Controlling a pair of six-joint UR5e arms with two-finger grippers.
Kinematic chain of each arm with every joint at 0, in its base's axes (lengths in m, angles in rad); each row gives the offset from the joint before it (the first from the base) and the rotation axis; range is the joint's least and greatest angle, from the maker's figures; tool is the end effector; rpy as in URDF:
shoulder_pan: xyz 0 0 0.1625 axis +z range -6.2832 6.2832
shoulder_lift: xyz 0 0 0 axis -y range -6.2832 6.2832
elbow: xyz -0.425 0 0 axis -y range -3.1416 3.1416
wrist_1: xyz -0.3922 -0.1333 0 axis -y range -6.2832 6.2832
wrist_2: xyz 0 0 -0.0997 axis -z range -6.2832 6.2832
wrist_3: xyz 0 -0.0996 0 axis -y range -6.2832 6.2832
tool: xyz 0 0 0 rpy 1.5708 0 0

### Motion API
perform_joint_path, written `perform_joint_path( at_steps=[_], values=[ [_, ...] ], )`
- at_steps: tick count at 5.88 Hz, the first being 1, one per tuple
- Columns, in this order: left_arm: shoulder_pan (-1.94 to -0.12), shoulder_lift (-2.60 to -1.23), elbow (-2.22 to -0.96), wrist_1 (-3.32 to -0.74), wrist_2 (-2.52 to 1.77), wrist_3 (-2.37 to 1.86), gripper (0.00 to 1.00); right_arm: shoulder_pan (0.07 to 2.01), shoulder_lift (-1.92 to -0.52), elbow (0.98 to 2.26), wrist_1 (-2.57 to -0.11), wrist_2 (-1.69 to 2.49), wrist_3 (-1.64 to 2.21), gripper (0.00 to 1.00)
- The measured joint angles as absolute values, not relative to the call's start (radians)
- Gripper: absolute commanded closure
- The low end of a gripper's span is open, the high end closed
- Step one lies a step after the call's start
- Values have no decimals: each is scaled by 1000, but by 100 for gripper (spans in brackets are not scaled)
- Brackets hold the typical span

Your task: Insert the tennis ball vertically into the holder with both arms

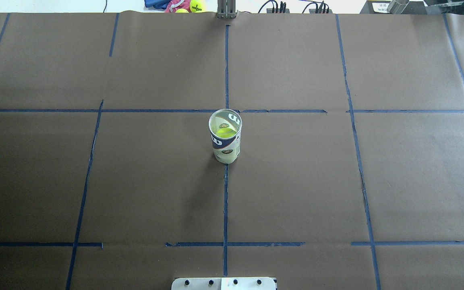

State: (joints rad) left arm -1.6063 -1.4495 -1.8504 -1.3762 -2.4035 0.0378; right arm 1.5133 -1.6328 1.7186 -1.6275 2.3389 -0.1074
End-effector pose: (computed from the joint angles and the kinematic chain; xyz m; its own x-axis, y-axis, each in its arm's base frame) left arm -0.0750 -0.4307 0.5931 0.6724 -0.0129 -0.7401 0.0101 0.9999 -0.0083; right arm 0.0372 -0.4691 0.6218 0.7066 -0.1681 0.6874 0.1340 0.9856 0.1034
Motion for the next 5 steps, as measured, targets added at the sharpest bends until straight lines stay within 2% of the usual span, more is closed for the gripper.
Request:
perform_joint_path(
  at_steps=[3,5],
  values=[
    [-1602,-1423,-1827,-1377,-2360,38,0,1512,-1656,1728,-1629,2343,-107,0],
    [-1602,-1400,-1817,-1367,-2354,37,0,1512,-1655,1686,-1630,2374,-102,0]
  ],
)
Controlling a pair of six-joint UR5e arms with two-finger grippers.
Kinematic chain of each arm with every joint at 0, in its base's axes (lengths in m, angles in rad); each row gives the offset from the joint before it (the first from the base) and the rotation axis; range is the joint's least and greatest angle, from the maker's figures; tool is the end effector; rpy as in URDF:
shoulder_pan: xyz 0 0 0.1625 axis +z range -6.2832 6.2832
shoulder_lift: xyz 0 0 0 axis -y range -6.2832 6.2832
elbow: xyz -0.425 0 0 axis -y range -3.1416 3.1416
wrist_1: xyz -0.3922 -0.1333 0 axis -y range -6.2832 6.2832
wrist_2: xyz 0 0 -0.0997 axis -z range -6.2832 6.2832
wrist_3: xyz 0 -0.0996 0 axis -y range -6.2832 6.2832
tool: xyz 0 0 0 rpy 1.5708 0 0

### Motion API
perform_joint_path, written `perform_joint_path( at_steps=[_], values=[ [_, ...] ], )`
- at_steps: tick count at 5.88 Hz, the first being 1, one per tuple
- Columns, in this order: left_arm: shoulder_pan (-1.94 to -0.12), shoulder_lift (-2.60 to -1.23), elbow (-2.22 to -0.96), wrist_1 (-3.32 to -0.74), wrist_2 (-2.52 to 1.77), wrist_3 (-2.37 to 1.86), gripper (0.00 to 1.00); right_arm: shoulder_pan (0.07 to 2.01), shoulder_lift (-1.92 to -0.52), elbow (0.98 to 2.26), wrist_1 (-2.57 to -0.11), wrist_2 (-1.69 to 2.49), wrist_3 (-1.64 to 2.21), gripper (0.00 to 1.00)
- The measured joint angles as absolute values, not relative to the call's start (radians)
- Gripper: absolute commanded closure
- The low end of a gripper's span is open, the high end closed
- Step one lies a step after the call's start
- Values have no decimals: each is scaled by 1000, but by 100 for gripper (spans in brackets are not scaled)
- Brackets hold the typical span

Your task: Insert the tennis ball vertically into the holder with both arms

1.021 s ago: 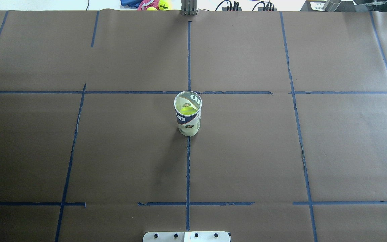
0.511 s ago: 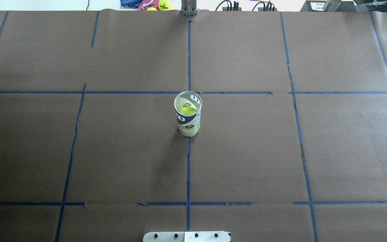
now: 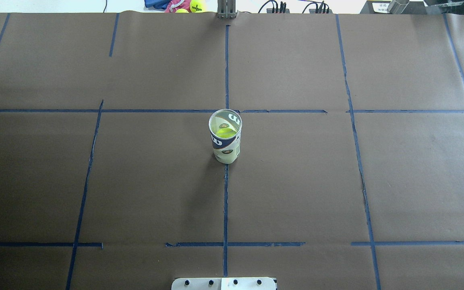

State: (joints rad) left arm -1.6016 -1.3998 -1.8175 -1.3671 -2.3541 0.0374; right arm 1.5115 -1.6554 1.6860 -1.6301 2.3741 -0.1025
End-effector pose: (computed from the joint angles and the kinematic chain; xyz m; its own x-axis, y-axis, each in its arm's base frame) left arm -0.0756 -0.4065 0.6344 0.7061 -0.0747 -0.7041 0.0041 0.9948 -0.1014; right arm 0.0346 -0.4566 0.6460 0.6846 -0.1225 0.7185 0.1300 0.9905 0.0451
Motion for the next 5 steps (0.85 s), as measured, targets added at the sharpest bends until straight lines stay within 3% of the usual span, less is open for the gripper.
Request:
perform_joint_path(
  at_steps=[5],
  values=[
    [-1601,-1392,-1816,-1379,-2360,40,0,1513,-1637,1719,-1631,2363,-121,0]
  ],
)
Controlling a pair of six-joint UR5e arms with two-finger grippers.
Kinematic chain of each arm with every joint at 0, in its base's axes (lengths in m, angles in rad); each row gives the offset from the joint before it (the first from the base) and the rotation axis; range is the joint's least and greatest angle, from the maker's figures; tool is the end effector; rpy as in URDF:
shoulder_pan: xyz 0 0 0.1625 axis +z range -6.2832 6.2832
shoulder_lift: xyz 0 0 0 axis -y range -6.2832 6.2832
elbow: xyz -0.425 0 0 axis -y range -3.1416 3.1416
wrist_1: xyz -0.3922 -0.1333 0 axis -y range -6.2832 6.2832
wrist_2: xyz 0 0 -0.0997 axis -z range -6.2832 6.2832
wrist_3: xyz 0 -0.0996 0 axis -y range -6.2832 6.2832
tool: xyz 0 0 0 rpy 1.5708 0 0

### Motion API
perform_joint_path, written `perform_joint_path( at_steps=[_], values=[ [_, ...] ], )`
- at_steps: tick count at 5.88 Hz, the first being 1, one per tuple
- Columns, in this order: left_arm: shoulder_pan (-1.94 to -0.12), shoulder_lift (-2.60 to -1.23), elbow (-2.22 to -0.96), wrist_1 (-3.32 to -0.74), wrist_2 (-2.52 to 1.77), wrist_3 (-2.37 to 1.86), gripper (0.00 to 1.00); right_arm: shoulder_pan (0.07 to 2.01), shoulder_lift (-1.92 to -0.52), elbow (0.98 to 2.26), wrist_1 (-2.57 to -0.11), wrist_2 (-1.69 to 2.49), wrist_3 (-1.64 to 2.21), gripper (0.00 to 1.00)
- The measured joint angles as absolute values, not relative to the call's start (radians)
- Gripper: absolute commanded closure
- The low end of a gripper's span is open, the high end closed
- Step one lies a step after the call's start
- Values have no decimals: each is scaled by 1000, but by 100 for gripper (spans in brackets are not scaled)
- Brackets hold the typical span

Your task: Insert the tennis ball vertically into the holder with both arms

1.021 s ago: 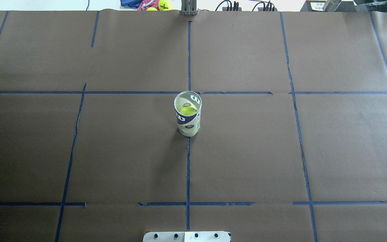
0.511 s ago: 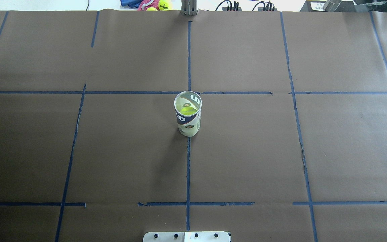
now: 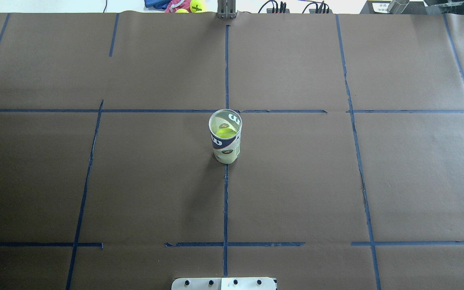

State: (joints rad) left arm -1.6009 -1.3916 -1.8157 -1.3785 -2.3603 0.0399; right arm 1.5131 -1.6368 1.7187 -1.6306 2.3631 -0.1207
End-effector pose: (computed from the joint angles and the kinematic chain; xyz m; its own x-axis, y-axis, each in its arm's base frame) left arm -0.0748 -0.4036 0.6371 0.7018 -0.0712 -0.7088 0.0019 0.9952 -0.0981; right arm 0.0355 -0.4669 0.6222 0.6881 -0.1760 0.7040 0.1415 0.9841 0.1076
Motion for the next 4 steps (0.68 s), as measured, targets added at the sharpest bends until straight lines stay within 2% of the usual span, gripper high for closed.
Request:
perform_joint_path(
  at_steps=[4],
  values=[
    [-1596,-1397,-1821,-1378,-2359,40,0,1568,-1621,1799,-1882,2275,-318,0]
  ],
)
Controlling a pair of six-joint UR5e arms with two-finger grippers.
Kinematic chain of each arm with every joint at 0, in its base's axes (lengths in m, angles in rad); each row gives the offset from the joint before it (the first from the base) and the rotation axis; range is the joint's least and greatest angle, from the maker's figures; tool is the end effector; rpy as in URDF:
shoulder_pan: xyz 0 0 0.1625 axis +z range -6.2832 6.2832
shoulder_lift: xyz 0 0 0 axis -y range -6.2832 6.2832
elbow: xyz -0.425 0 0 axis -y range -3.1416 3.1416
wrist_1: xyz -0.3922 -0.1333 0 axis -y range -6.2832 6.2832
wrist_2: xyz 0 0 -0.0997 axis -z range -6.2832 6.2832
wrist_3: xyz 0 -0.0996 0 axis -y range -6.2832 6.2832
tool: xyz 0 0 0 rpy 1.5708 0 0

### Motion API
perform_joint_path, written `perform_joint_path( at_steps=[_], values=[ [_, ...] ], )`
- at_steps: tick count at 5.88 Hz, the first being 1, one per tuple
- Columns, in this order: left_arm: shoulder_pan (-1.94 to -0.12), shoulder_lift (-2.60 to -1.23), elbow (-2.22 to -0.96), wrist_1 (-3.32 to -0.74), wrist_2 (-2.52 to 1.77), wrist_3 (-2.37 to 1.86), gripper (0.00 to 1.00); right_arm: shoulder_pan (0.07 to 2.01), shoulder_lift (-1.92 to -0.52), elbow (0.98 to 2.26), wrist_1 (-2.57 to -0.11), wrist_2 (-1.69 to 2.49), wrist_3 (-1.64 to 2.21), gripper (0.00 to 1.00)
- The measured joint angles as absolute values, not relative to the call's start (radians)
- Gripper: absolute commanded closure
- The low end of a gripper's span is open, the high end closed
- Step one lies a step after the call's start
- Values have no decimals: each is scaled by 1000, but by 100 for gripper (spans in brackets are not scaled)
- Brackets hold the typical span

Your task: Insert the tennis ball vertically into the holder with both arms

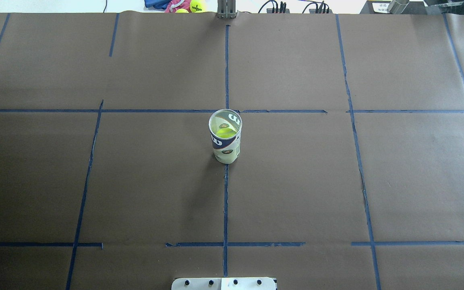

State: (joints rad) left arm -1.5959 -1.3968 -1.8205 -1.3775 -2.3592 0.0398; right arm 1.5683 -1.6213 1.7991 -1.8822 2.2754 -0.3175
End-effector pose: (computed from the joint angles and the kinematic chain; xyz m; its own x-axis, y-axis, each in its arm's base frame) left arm -0.0729 -0.4066 0.6328 0.7031 -0.0613 -0.7084 -0.0030 0.9960 -0.0892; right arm 0.0677 -0.4534 0.6061 0.7232 -0.2292 0.6515 0.2403 0.9679 0.0739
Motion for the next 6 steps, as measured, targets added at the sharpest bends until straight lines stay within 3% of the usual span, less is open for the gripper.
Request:
perform_joint_path(
  at_steps=[6],
  values=[
    [-1594,-1418,-1825,-1385,-2361,34,0,1574,-1627,1795,-1878,2333,-214,0]
  ],
)
